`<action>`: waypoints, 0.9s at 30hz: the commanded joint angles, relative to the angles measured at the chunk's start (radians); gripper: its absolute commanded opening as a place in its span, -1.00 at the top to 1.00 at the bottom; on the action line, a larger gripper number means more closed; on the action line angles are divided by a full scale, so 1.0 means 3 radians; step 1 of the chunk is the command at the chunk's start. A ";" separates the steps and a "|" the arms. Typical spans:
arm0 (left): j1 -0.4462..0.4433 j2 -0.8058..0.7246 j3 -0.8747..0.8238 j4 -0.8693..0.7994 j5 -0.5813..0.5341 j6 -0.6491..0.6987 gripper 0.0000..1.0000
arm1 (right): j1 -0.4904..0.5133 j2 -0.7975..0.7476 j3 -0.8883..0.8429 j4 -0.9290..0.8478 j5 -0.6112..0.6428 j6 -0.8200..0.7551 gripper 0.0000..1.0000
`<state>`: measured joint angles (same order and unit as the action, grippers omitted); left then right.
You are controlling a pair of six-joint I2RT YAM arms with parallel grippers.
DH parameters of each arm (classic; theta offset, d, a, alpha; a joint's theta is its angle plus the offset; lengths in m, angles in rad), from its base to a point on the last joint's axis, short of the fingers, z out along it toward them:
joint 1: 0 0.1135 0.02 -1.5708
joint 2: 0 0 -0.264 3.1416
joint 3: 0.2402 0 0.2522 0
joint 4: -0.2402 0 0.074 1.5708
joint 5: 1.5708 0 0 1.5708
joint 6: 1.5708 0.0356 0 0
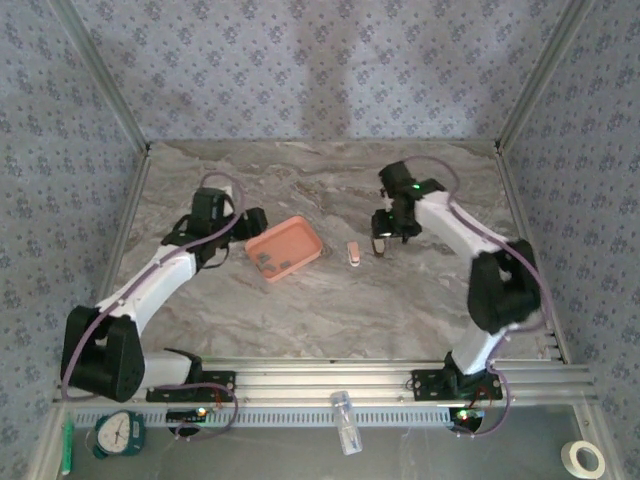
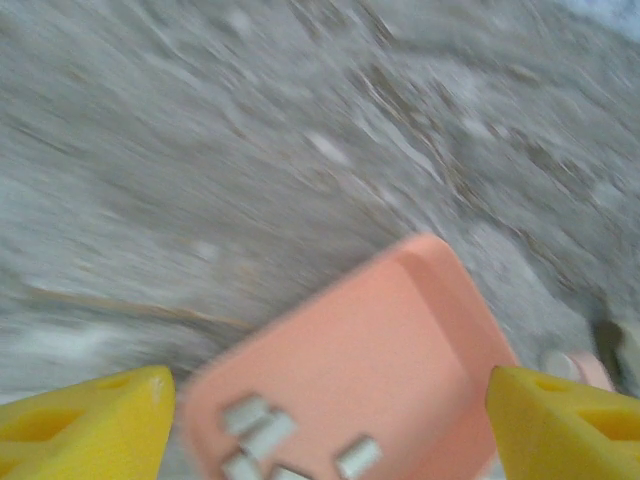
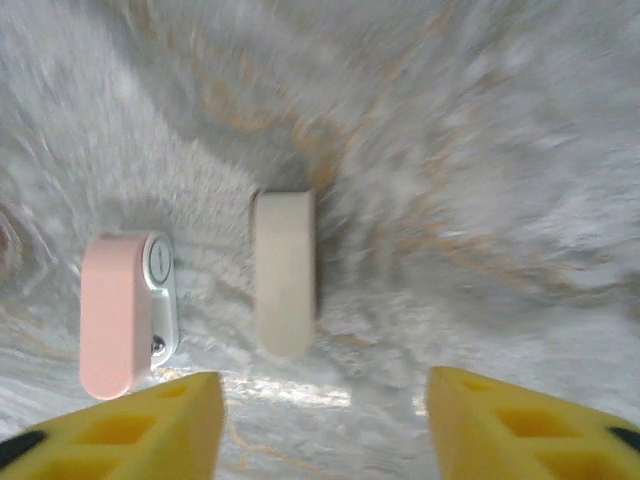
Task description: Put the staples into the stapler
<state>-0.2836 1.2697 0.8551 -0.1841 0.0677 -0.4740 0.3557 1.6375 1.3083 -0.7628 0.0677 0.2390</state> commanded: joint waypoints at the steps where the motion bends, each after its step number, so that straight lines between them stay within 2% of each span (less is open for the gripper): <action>1: 0.0167 -0.0271 -0.0126 -0.0046 -0.0608 0.0460 -0.68 | -0.0346 -0.0554 -0.0523 0.0660 0.0250 -0.0129 -0.40; 2: 0.0189 -0.0326 -0.0188 0.0053 -0.0745 0.0573 -0.70 | -0.0458 -0.0695 -0.0689 0.0847 0.0235 -0.0122 -0.47; 3: 0.0201 -0.0389 -0.0283 0.0185 -0.0926 0.0695 -0.72 | -0.0590 -0.0837 -0.0845 0.1024 0.0202 -0.0112 -0.91; 4: 0.0214 -0.0443 -0.0388 0.0347 -0.1083 0.0786 -0.76 | -0.0710 -0.0954 -0.0999 0.1212 0.0174 -0.0119 -1.00; 8: 0.0349 -0.0543 -0.0841 0.1115 -0.1251 0.0996 -0.85 | -0.1087 -0.1219 -0.1604 0.2036 0.0086 -0.0250 -1.00; 10: 0.0418 -0.0556 -0.1091 0.1539 -0.1268 0.1050 -0.92 | -0.1242 -0.1267 -0.1886 0.2451 0.0031 -0.0511 -1.00; 11: 0.0441 -0.0563 -0.1179 0.1677 -0.1270 0.1062 -0.99 | -0.1282 -0.1279 -0.2015 0.2629 0.0024 -0.0566 -1.00; 15: 0.0470 -0.0475 -0.1582 0.2366 -0.1427 0.1162 -0.99 | -0.1406 -0.1267 -0.2488 0.3322 -0.0031 -0.0682 -1.00; 17: 0.0500 -0.0398 -0.1657 0.2458 -0.1470 0.1188 -0.99 | -0.1421 -0.1229 -0.2697 0.3694 -0.0049 -0.0738 -1.00; 19: 0.0545 -0.0286 -0.1709 0.2538 -0.1426 0.1203 -1.00 | -0.1437 -0.1141 -0.2864 0.4068 -0.0060 -0.0779 -1.00; 21: 0.0575 -0.0092 -0.1820 0.2897 -0.1336 0.1277 -1.00 | -0.1446 -0.1016 -0.2971 0.4331 -0.0082 -0.0791 -1.00; 22: 0.0586 0.0010 -0.1844 0.3092 -0.1266 0.1318 -0.99 | -0.1453 -0.0991 -0.2909 0.4229 -0.0095 -0.0816 -1.00; 24: 0.0593 0.0111 -0.1740 0.3034 -0.1086 0.1493 -1.00 | -0.1455 -0.0886 -0.2944 0.4537 -0.0136 -0.0835 -1.00; 25: 0.0592 0.0179 -0.1733 0.3140 -0.1028 0.1603 -1.00 | -0.1483 -0.0848 -0.2901 0.4479 -0.0127 -0.0744 -1.00; 27: 0.0633 0.0369 -0.1882 0.3712 -0.0948 0.1747 -0.99 | -0.1520 -0.0751 -0.2881 0.4651 -0.0243 -0.0646 -1.00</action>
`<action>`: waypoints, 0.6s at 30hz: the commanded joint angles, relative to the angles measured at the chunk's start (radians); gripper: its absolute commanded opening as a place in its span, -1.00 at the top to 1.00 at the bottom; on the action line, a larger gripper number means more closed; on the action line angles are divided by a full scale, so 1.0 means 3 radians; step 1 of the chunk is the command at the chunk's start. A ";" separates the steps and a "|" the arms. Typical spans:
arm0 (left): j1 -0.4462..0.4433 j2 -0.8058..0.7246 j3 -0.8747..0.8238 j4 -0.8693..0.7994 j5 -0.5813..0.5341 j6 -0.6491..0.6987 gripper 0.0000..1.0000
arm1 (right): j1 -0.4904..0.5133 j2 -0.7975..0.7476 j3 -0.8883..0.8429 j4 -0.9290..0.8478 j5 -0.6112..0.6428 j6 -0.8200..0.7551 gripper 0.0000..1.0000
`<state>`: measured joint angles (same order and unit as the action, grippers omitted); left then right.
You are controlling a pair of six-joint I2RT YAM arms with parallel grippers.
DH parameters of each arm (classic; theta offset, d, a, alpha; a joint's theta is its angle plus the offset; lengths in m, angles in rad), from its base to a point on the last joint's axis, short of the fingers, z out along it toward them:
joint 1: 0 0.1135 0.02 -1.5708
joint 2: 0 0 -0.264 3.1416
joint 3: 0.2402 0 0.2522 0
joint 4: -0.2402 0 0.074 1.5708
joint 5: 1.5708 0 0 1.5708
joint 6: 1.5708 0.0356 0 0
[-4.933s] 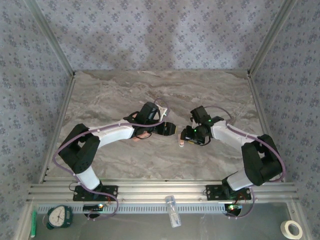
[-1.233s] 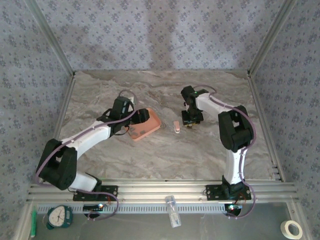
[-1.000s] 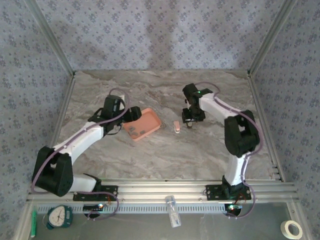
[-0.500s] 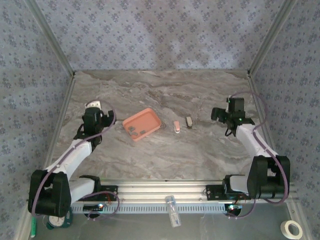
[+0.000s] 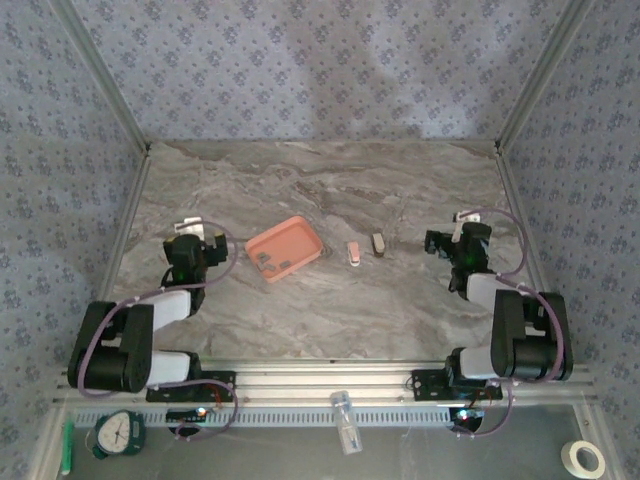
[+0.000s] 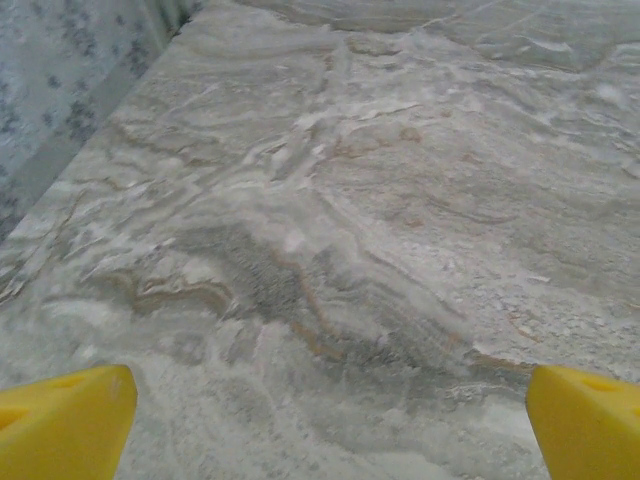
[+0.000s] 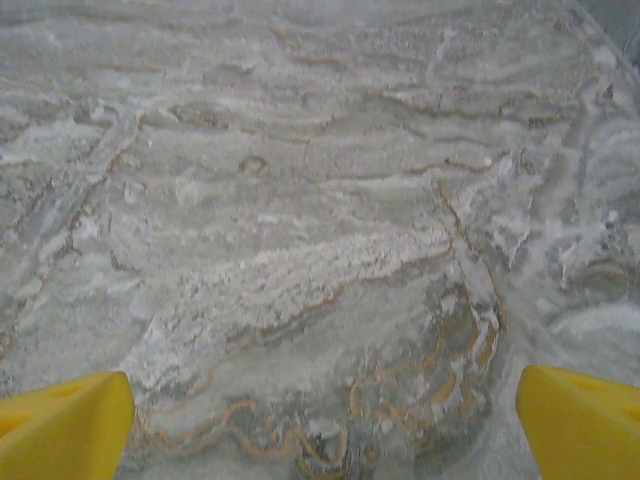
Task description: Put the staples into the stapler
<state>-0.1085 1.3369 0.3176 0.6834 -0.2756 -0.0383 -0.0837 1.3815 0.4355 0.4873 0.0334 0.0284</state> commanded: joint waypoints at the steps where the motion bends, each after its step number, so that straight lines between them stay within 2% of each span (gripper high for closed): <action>1: 0.0091 0.0287 -0.0160 0.1009 0.0240 0.0234 -1.00 | -0.0042 0.0206 -0.0068 0.0793 -0.0172 0.0030 -1.00; 3: 0.0100 0.0863 -0.0299 0.2017 0.0270 0.0307 -0.99 | 0.0095 0.0462 -0.0210 0.1232 -0.0056 -0.0086 -1.00; 4: 0.0072 0.0895 -0.0263 0.1892 0.0160 0.0309 -1.00 | 0.0164 0.0591 -0.0267 0.1497 0.0001 -0.0112 -1.00; 5: 0.0090 0.0679 -0.0129 0.1228 0.0092 0.0209 -0.99 | 0.0172 0.0509 -0.0224 0.1267 0.0085 -0.0117 -1.00; 6: 0.0226 0.0563 0.0074 0.0775 0.0186 0.0061 -1.00 | 0.0167 0.0463 -0.0169 0.1111 0.0093 -0.0115 -1.00; 7: 0.0353 0.0740 0.0215 0.0813 0.0162 -0.0070 -1.00 | 0.0179 0.0524 -0.0220 0.1342 0.0108 -0.0130 -1.00; 9: 0.0373 0.0616 0.0187 0.0601 0.0110 -0.0184 -1.00 | 0.0184 0.0479 -0.0182 0.1163 0.0125 -0.0128 -1.00; 11: 0.0351 0.0693 0.0148 0.0826 0.0130 -0.0118 -1.00 | 0.0185 0.0511 -0.0206 0.1267 0.0122 -0.0131 -0.99; 15: 0.0352 0.0658 0.0243 0.0579 0.0266 -0.0063 -1.00 | 0.0182 0.0496 -0.0190 0.1208 0.0117 -0.0125 -1.00; 18: 0.0349 0.0659 0.0244 0.0595 0.0285 -0.0056 -1.00 | 0.0175 0.0498 -0.0193 0.1209 0.0104 -0.0124 -1.00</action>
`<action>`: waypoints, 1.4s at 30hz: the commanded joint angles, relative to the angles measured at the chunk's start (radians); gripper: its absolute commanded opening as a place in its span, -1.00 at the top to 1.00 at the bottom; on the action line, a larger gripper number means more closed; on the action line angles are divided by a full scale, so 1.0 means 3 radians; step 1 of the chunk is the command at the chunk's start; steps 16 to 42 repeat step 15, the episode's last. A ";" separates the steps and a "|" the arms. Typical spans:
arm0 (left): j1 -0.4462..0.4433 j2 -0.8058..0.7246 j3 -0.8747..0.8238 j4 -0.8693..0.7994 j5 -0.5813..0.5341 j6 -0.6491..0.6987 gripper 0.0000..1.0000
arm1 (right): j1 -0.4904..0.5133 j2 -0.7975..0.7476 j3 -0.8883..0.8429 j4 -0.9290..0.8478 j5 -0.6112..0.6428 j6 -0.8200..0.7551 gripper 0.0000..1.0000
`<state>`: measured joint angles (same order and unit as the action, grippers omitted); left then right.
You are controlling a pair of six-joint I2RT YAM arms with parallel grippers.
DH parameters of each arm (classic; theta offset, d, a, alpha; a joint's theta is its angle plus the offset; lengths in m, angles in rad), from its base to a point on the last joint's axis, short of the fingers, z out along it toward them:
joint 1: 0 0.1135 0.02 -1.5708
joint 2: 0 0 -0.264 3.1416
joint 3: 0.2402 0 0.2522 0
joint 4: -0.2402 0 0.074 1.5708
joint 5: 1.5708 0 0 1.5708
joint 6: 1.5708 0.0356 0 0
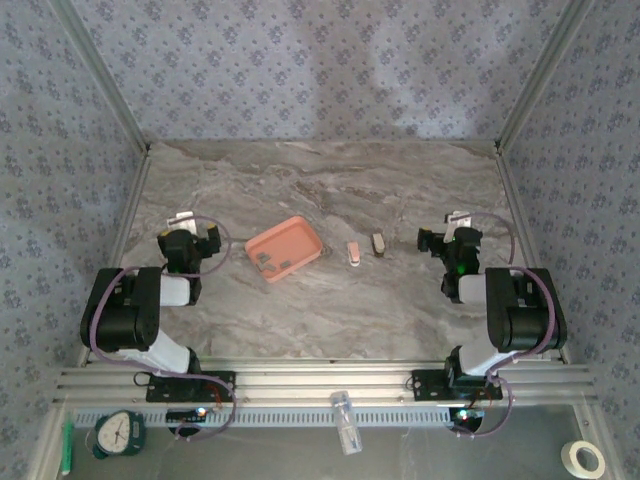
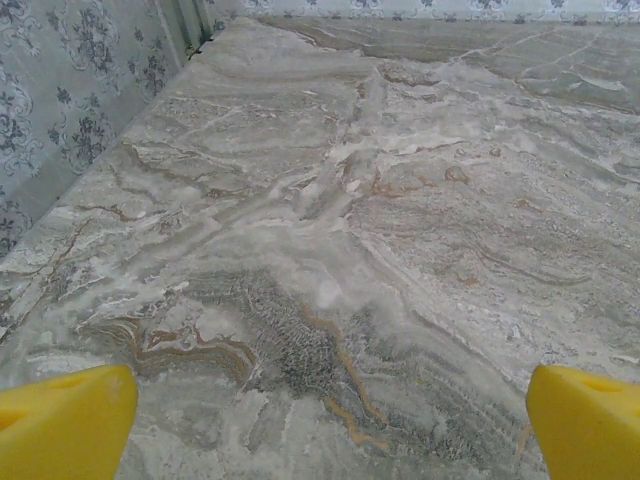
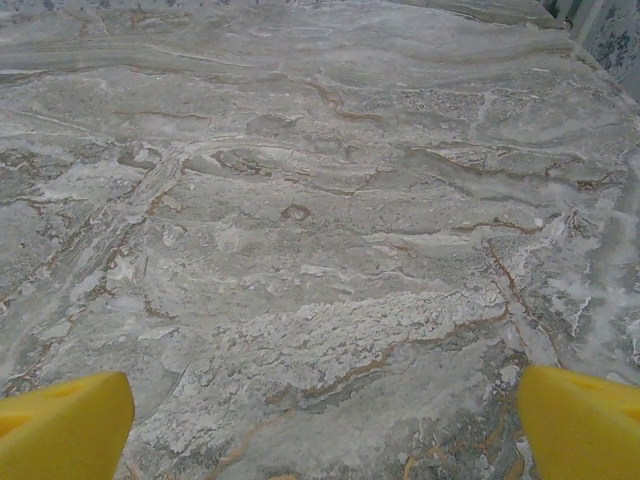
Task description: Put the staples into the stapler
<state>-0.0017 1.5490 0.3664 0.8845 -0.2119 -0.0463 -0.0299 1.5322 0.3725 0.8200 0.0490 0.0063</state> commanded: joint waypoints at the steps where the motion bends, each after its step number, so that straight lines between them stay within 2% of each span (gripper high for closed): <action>1: -0.0005 -0.0043 0.0075 -0.0075 0.0079 -0.0025 -1.00 | -0.0007 -0.0004 0.0021 0.0099 0.0049 -0.0049 -1.00; 8: -0.0002 -0.0037 0.0080 -0.0072 0.0090 -0.0032 -1.00 | -0.0074 -0.0007 0.0009 0.0110 -0.0132 -0.0021 -1.00; 42: 0.0006 -0.0049 0.0047 -0.0024 0.0058 -0.0047 -0.99 | -0.0084 -0.0009 0.0001 0.0119 -0.0156 -0.0013 -1.00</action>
